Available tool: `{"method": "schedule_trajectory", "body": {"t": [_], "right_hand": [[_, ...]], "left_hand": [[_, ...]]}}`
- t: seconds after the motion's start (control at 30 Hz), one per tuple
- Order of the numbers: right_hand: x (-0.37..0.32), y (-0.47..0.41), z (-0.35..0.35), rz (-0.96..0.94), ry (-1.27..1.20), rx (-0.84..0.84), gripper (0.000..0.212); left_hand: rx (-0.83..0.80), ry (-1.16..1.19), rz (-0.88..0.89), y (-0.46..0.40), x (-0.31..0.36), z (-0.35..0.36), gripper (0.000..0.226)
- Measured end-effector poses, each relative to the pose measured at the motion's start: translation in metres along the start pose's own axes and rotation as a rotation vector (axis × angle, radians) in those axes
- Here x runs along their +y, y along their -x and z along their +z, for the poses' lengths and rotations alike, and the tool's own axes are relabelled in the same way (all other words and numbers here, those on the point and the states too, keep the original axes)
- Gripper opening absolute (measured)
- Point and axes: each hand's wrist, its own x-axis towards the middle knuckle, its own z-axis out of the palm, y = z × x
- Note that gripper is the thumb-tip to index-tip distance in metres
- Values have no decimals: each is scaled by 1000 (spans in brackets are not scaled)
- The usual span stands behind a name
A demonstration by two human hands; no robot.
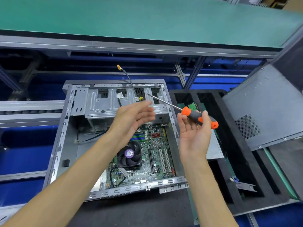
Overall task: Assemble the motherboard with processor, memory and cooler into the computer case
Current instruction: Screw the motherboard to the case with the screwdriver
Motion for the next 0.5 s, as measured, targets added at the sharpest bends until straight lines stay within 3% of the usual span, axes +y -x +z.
{"method": "schedule_trajectory", "body": {"t": [0.1,0.2,0.4,0.5], "right_hand": [[-14,-4,2,-216,234,-34,21],[-24,-4,8,-397,506,-134,13],[-35,3,19,-536,939,-373,18],[-36,3,20,-593,1185,-442,20]], "left_hand": [[-101,-742,-2,6,-15,-7,12],[-253,-1403,85,10,-40,-6,16],[-377,-1668,249,7,-79,-17,37],[-447,-1714,202,6,-87,-22,45]]}}
